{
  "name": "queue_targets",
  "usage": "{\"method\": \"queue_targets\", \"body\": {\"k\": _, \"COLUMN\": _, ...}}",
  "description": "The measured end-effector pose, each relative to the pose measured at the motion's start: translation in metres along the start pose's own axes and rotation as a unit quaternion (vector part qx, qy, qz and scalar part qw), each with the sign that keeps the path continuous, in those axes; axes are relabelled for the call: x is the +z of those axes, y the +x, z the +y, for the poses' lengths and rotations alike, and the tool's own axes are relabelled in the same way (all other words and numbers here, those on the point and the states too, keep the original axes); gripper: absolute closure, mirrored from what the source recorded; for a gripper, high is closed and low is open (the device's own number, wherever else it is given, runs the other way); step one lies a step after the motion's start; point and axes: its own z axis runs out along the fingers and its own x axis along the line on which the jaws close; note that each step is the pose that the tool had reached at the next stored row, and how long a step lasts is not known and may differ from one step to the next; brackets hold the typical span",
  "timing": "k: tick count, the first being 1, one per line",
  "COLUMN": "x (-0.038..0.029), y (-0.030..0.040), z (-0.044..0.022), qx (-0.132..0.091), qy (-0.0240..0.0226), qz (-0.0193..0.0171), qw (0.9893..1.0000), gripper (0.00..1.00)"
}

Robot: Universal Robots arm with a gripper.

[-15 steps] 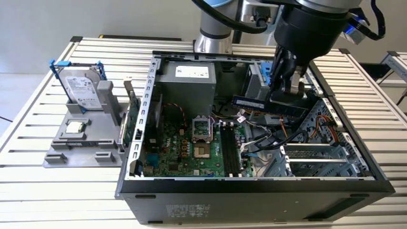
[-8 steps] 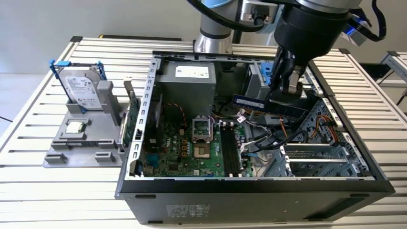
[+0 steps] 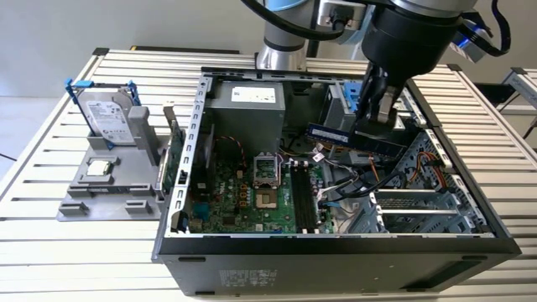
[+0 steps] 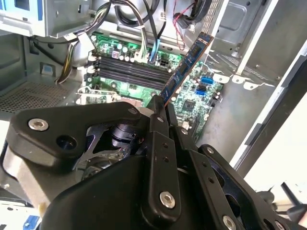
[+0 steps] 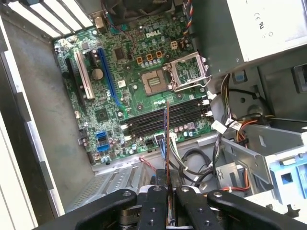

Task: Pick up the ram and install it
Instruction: 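Insert the ram into the slot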

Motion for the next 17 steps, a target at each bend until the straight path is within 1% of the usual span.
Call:
{"method": "queue_targets", "body": {"k": 9, "x": 0.0000, "y": 0.0000, "z": 0.0000, "qx": 0.024, "qy": -0.0003, "qz": -0.0004, "qw": 0.9997, "gripper": 1.00}}
{"method": "queue_targets", "body": {"k": 17, "x": 0.0000, "y": 0.0000, "z": 0.0000, "qx": 0.045, "qy": -0.0005, "qz": -0.0008, "qw": 0.9990, "gripper": 1.00}}
